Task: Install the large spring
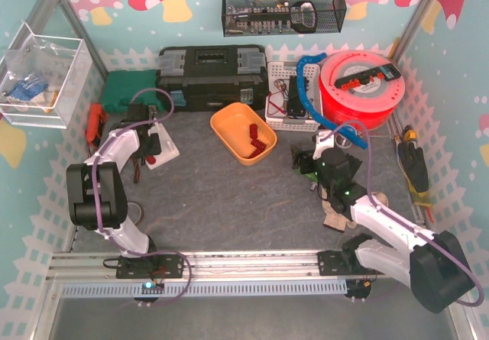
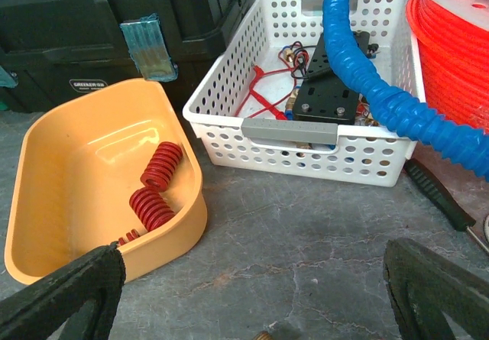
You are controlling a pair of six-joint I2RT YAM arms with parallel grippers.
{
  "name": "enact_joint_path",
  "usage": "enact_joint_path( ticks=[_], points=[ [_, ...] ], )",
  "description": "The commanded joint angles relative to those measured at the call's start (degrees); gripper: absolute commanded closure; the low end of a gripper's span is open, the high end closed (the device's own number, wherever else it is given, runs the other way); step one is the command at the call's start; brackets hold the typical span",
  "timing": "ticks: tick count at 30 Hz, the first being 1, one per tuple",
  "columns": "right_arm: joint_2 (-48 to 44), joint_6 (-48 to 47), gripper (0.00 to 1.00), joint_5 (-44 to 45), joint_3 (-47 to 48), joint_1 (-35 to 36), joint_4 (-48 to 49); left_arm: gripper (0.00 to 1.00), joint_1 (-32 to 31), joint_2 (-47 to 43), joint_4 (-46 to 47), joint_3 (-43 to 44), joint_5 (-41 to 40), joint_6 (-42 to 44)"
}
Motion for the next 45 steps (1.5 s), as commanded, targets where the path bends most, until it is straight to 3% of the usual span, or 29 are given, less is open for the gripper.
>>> enact_joint_path(
  ticks=[1,7,14,15,16,17,27,35,45],
  points=[
    [-1.3,-0.5,0.08,1.2,0.8,0.3,-0.8,0.5,0.4,-1.4,0.5,1.2,0.5,0.2],
    [-0.5,-0.1,0.08,0.7,1.2,0.4,-0.8,0.39,0.2,-7.4,2.1,0.9,4.6,0.3],
    [2.2,1.7,0.1,-2.1,4.1,0.4,-2.7,0.28,-1.7,-17.8,7.7,-2.0,18.2,0.3],
    [2.8,2.1,0.1,-2.6,5.0,0.4,-3.4,0.2,-2.3,-19.5,8.3,-2.4,19.8,-0.8],
    [3.4,2.4,0.11,-3.2,5.9,0.6,-4.1,0.03,-3.0,-21.3,8.7,-2.8,21.4,-1.9],
    [4.1,2.8,0.13,-3.4,6.8,0.7,-4.8,0.01,-4.1,-23.1,9.5,-3.4,22.9,-2.7],
    [14.6,4.1,0.32,-0.5,17.0,6.3,-8.3,0.01,-14.5,-37.6,29.0,-17.0,29.3,-13.1],
    [30.3,3.0,0.48,0.8,31.9,8.7,-15.9,0.01,-23.3,-36.1,43.1,-25.5,22.1,-14.8],
    [47.6,5.3,0.49,1.9,46.5,9.4,-20.1,0.01,-23.7,-36.8,38.0,-25.6,13.6,-15.2]
  ],
)
